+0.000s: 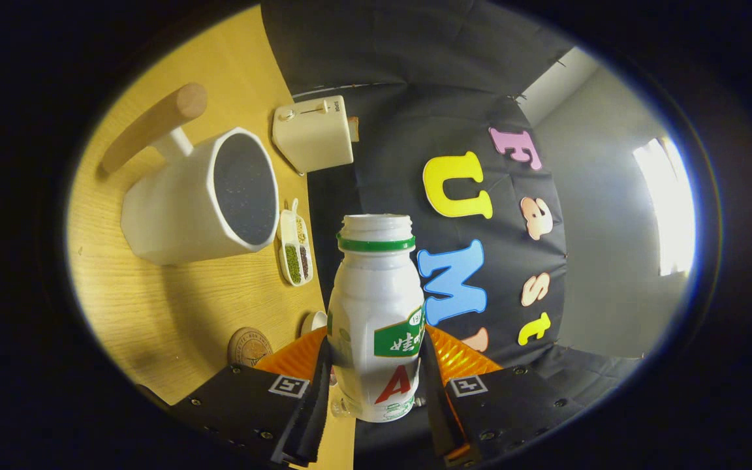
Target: Take the bottle from table, then pour the juice into the cup, finally place the bottle on the coaster
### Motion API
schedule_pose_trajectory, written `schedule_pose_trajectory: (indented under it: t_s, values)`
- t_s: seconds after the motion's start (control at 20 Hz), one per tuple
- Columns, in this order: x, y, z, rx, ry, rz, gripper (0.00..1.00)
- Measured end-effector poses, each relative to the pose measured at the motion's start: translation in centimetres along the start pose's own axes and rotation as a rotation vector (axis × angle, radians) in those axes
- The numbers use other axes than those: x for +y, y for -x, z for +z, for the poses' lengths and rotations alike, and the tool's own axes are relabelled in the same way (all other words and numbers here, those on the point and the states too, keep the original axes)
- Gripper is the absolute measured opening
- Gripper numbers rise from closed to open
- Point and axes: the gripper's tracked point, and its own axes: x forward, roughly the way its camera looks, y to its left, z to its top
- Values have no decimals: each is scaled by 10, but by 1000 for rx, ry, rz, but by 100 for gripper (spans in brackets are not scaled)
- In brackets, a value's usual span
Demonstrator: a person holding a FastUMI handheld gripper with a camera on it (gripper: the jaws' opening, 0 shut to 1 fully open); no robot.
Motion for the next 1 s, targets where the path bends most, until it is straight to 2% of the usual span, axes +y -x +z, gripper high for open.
schedule_pose_trajectory:
  t_s: [0.75, 1.0]
  values:
    - [3, -7, 8, -19, 200, -43, 63]
    - [3, -7, 10, -30, 228, -45, 63]
